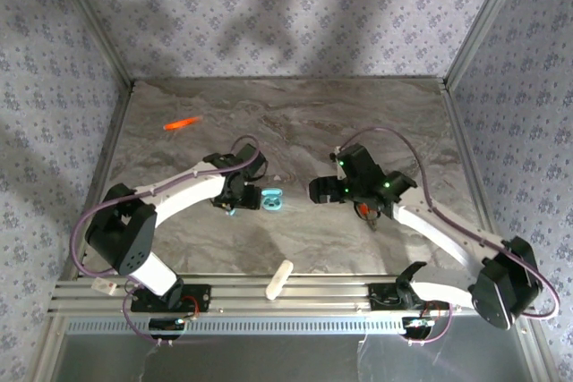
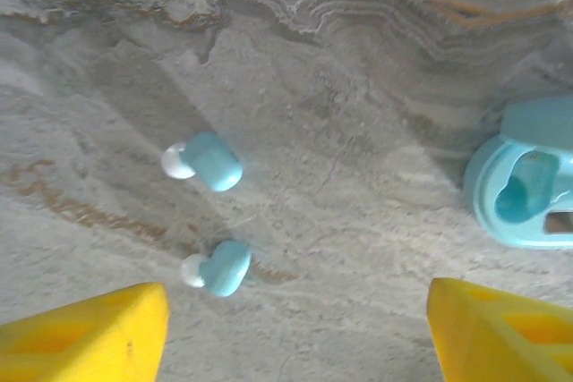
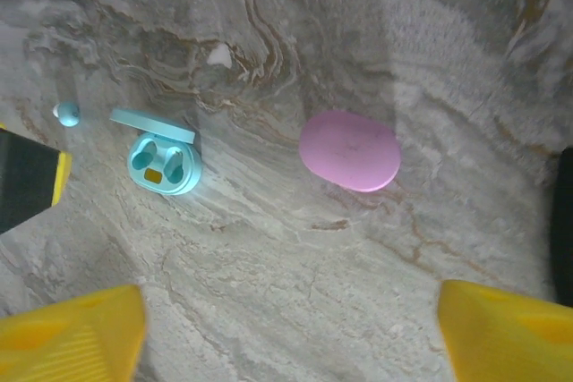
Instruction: Insert the wireless bluetooth earbuds into the charging case
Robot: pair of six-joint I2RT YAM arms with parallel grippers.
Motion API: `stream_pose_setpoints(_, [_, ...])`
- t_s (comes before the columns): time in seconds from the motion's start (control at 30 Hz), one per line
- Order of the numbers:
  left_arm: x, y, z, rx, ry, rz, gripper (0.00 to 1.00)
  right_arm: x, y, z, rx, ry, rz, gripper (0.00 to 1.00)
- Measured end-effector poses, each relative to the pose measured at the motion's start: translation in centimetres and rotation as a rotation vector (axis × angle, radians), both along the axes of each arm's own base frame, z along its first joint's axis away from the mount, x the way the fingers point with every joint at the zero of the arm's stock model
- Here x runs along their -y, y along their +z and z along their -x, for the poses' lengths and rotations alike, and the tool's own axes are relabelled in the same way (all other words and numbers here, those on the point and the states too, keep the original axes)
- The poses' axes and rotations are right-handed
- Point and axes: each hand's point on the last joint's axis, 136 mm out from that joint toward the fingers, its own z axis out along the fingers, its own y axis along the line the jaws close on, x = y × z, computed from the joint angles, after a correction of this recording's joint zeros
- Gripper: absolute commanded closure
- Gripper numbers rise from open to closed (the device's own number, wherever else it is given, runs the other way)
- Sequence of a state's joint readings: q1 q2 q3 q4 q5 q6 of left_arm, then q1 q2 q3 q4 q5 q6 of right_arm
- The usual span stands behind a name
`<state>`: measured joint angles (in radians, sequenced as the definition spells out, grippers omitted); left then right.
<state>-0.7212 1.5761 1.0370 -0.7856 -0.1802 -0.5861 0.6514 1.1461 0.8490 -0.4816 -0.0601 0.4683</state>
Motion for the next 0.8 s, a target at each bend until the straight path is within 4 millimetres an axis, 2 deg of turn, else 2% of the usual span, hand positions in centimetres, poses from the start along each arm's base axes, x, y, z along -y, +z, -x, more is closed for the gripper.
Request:
stream_pose_setpoints(0.17, [-0.3, 0.0, 0.8, 0.014, -0.084, -0.136, 0.44, 1.4, 1.6, 0.9, 0.096, -0.016, -0.067, 0.00])
stream_pose_setpoints(0.3, [-0.8, -0.9, 0.9, -0.013, -0.133, -0.232, 0.57, 3.0, 2.1, 1.4, 0.142, -0.049, -0.109, 0.00])
stream_pose_setpoints(0.4, [-0.9, -1.4, 0.6, -0.024, -0.167, -0.300, 0.63, 4.2, 2.1, 1.5, 0.156, -0.087, -0.130, 0.00])
stream_pose_setpoints(0.57, [-0.7, -1.9, 0.2, -0.035, -0.213, -0.375, 0.67, 5.2, 2.0, 1.5, 0.155, -0.123, -0.148, 0.00])
stream_pose_setpoints(0.8, [-1.1, -2.0, 0.0, -0.042, -0.224, -0.423, 0.68, 5.3, 2.0, 1.4, 0.143, -0.130, -0.161, 0.00])
